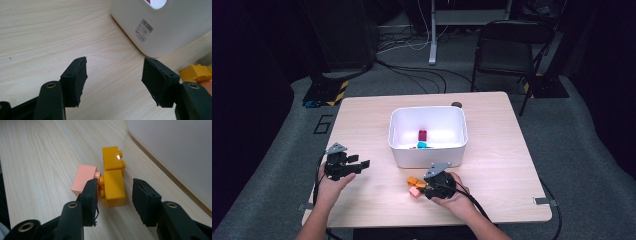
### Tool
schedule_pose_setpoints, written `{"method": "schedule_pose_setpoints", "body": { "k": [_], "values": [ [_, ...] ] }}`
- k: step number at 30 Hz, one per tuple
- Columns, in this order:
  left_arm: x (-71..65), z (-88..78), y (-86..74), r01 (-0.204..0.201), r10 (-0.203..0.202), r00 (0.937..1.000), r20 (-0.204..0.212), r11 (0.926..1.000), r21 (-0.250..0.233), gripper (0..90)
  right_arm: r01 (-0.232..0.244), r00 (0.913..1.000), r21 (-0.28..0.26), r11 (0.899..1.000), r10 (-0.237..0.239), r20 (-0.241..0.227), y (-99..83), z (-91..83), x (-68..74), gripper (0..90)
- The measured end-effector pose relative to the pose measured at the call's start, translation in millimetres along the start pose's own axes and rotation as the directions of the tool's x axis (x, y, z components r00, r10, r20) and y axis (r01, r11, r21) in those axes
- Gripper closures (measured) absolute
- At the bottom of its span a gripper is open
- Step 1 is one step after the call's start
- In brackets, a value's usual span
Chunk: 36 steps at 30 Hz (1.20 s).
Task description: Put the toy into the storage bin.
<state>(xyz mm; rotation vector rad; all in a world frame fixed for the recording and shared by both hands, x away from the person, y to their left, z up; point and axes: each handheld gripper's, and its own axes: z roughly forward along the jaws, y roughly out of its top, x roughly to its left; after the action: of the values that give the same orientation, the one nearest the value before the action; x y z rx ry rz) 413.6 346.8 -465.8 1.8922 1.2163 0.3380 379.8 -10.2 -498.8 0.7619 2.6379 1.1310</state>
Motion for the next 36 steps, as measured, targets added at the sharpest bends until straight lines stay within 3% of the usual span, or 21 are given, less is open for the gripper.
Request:
{"method": "schedule_pose_setpoints", "body": {
  "k": [7, 11, 17, 28, 36],
  "values": [
    [0.0, 1.0, -0.7, 0.003, -0.003, 1.0, -0.002, 1.0, -0.006, 35.9, 0.011, 0.9999, 0.023, 1.0, -0.01, -0.01, -1.3, 9.2, -0.2, 56.1],
    [0.1, 0.8, -0.7, 0.003, -0.003, 1.0, -0.002, 1.0, -0.007, 35.8, 0.009, 0.9999, 0.04, 0.999, -0.008, -0.015, -1.7, 11.3, 0.8, 65.8],
    [0.3, 0.9, -0.8, 0.002, -0.002, 1.0, -0.003, 1.0, -0.007, 35.9, 0.001, 0.9995, 0.043, 0.999, 0.0, -0.033, 0.4, 6.4, 0.1, 66.9],
    [0.5, -1.0, 0.0, 0.007, -0.007, 1.0, -0.003, 0.9999, -0.013, 36.4, 0.001, 0.9974, 0.022, 1.0, 0.0, -0.071, 12.4, -16.9, 3.2, 67.0],
    [0.0, -2.5, 0.2, 0.005, -0.005, 1.0, 0.001, 1.0, -0.006, 37.3, 0.016, 0.9976, -0.004, 1.0, -0.017, -0.067, 25.5, -39.1, 3.3, 67.0]
  ]
}}
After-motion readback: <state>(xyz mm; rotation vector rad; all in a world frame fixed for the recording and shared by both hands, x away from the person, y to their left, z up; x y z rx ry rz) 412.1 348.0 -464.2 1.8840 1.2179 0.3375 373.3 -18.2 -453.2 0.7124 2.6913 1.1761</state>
